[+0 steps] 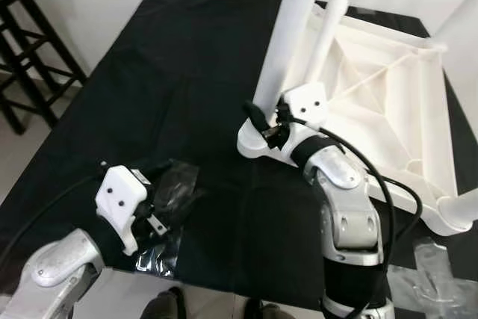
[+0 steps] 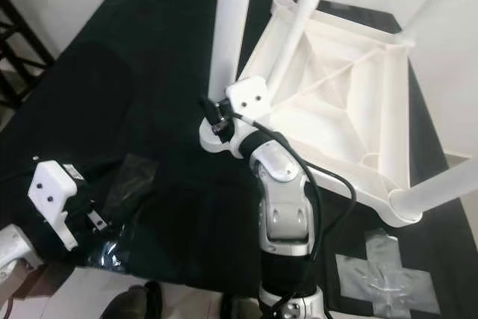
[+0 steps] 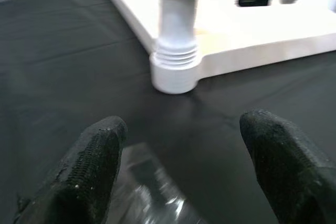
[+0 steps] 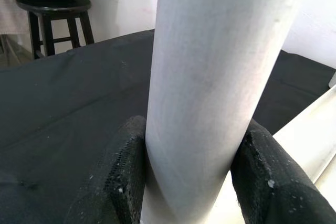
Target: Building children table
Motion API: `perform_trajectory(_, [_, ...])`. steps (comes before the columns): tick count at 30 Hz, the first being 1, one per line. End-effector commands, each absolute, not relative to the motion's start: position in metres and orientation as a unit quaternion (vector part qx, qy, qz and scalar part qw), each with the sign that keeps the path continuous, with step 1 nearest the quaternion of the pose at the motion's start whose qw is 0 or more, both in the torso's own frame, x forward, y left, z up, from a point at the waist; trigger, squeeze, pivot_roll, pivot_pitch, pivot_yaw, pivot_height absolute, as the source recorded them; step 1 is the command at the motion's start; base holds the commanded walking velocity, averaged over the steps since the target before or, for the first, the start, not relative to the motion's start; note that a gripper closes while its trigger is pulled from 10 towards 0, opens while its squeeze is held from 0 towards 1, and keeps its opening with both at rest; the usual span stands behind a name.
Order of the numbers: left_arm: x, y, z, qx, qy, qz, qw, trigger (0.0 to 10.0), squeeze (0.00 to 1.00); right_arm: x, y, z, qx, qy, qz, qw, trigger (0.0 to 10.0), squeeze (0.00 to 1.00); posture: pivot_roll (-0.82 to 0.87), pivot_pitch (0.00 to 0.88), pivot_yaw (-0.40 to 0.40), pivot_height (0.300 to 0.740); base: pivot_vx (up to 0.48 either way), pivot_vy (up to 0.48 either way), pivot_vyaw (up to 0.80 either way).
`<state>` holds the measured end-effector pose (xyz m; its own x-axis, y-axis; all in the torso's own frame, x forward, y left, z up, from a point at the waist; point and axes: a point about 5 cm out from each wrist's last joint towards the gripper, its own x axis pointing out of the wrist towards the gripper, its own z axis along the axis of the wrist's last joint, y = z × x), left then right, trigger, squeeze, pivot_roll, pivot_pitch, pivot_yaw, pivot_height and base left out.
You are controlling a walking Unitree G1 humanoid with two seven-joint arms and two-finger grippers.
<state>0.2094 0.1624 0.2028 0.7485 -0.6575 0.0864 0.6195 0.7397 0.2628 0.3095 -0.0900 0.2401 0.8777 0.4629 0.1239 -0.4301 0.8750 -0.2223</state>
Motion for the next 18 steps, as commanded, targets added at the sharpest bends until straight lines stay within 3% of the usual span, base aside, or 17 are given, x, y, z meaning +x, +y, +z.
perform_trajectory(1, [0.207, 0.163, 0.2, 0.106, -0.081, -0.35, 0.927, 10.0, 0.0, 0.316, -0.095, 0.201, -0.096, 0.014, 0.207, 0.974, 0.0, 0.0, 0.11, 0.3, -0.119, 0.74, 0.0, 0.0, 0.0])
perform_trajectory(3, [0.207, 0.164, 0.201, 0.107, -0.081, -0.348, 0.928, 10.0, 0.0, 0.318, -0.093, 0.204, -0.097, 0.012, 0.214, 0.972, 0.0, 0.0, 0.11, 0.3, -0.119, 0.74, 0.0, 0.0, 0.0])
perform_trajectory(4, [0.207, 0.165, 0.201, 0.108, -0.081, -0.347, 0.928, 10.0, 0.0, 0.318, -0.091, 0.21, -0.104, 0.018, 0.227, 0.968, 10.0, 0.0, 0.11, 0.3, -0.117, 0.74, 0.0, 0.0, 0.0])
perform_trajectory(6, [0.207, 0.165, 0.201, 0.108, -0.082, -0.347, 0.928, 10.0, 0.0, 0.32, -0.089, 0.216, -0.106, 0.018, 0.235, 0.966, 10.0, 0.0, 0.11, 0.298, -0.114, 0.74, 0.0, 0.0, 0.0])
perform_trajectory(7, [0.208, 0.164, 0.201, 0.108, -0.082, -0.347, 0.928, 10.0, 0.0, 0.325, -0.089, 0.226, -0.105, 0.005, 0.253, 0.962, 10.0, 0.82, 0.11, 0.295, -0.112, 0.74, 0.0, 0.0, 0.0])
perform_trajectory(8, [0.208, 0.164, 0.201, 0.108, -0.082, -0.348, 0.927, 10.0, 0.0, 0.325, -0.088, 0.237, -0.094, -0.005, 0.266, 0.959, 10.0, 1.0, 0.11, 0.294, -0.112, 0.74, 0.0, 0.0, 0.0])
perform_trajectory(12, [0.208, 0.163, 0.201, 0.108, -0.082, -0.349, 0.927, 10.0, 0.0, 0.329, -0.087, 0.25, -0.085, -0.029, 0.287, 0.954, 10.0, 1.0, 0.12, 0.293, -0.114, 0.74, 0.0, 0.0, 0.0])
perform_trajectory(14, [0.209, 0.161, 0.201, 0.108, -0.084, -0.35, 0.927, 10.0, 0.0, 0.326, -0.081, 0.276, -0.083, -0.077, 0.388, 0.914, 10.0, 1.0, 0.12, 0.29, -0.119, 0.74, 0.0, 0.0, 0.0])
perform_trajectory(15, [0.209, 0.161, 0.201, 0.108, -0.084, -0.35, 0.927, 10.0, 0.0, 0.326, -0.081, 0.276, -0.083, -0.077, 0.388, 0.914, 10.0, 1.0, 0.12, 0.29, -0.119, 0.74, 0.0, 0.0, 0.0])
perform_trajectory(17, [0.209, 0.16, 0.201, 0.107, -0.085, -0.35, 0.927, 10.0, 0.0, 0.323, -0.081, 0.285, -0.111, -0.102, 0.479, 0.865, 10.0, 0.73, 0.12, 0.284, -0.122, 0.74, 0.0, 0.0, 0.0])
perform_trajectory(18, [0.209, 0.159, 0.201, 0.107, -0.086, -0.351, 0.926, 10.0, 0.0, 0.322, -0.081, 0.282, -0.137, -0.098, 0.514, 0.841, 10.0, 0.34, 0.12, 0.283, -0.125, 0.74, 0.0, 0.0, 0.0])
